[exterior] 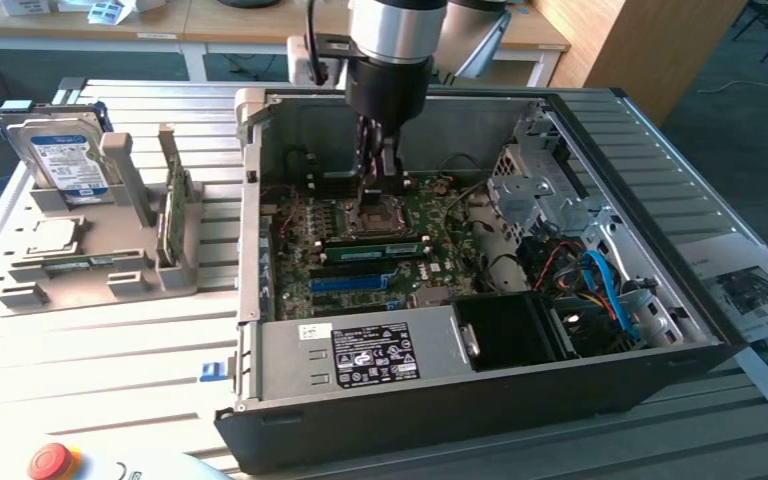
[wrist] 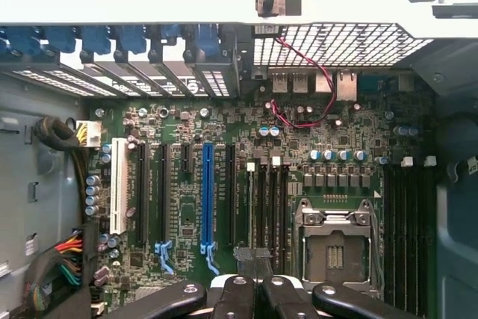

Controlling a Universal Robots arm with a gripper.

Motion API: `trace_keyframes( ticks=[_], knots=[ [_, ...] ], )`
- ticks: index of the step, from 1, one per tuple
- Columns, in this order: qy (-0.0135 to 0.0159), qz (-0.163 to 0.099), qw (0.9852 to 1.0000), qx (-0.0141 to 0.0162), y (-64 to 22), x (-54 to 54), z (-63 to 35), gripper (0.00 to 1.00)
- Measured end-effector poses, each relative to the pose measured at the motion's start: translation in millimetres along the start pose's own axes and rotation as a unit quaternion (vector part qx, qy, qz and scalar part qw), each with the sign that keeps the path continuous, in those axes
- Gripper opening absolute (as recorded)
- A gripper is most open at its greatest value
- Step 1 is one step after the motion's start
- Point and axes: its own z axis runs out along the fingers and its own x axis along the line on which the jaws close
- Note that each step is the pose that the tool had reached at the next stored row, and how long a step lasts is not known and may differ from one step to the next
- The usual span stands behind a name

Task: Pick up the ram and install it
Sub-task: 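Press down the ram until it locks into place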

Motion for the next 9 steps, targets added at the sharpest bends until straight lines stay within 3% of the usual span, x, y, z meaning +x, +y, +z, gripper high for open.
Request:
trace_keyframes(
  ticks=[4,9],
  knots=[
    [0.0042,0.000,1.0000,0.0001,0.2,-0.6,-1.6,0.10],
    [0.0045,0.000,1.0000,0.0002,0.3,-0.7,-1.6,0.10]
  ],
)
